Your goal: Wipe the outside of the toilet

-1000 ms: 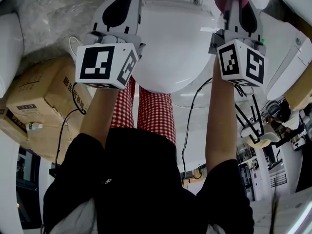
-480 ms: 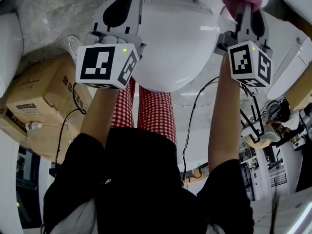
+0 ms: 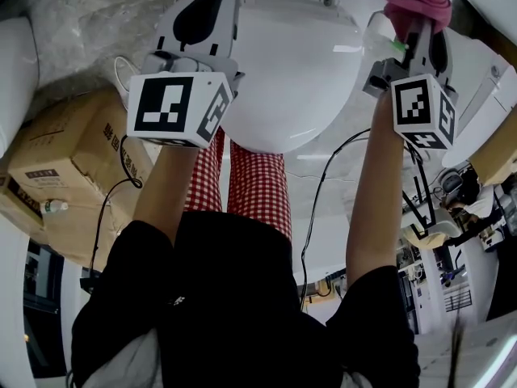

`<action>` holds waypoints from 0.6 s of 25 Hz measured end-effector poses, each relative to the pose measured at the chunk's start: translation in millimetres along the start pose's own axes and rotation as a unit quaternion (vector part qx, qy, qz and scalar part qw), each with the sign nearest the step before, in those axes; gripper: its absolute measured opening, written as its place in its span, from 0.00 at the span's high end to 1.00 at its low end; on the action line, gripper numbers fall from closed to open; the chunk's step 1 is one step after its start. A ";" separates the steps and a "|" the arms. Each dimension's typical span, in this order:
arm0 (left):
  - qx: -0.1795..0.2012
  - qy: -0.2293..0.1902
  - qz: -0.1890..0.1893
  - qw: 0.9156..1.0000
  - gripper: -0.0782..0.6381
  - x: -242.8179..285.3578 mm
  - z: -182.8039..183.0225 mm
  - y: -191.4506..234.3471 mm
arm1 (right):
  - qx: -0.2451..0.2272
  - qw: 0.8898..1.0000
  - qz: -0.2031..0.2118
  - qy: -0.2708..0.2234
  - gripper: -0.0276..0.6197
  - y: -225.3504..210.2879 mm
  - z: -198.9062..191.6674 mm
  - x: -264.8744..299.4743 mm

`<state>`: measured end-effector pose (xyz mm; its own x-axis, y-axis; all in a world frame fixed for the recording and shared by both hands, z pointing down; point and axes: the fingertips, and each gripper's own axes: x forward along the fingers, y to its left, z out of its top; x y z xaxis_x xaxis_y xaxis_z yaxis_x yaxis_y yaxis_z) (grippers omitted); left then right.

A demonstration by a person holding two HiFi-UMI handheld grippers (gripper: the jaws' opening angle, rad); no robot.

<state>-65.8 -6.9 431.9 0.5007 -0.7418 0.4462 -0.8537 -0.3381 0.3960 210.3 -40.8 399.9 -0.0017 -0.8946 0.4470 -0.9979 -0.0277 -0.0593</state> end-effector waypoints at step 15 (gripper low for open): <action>-0.009 -0.011 0.007 1.000 0.88 -10.1 2.9 6.8 | 0.049 0.997 -0.036 -0.047 0.87 -17.8 7.7 -40.5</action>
<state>-77.0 -3.4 427.8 0.4859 -0.7588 0.4337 -0.8576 -0.3184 0.4039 228.7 -7.5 375.9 0.0803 -0.9261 0.3687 -0.9840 -0.1326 -0.1188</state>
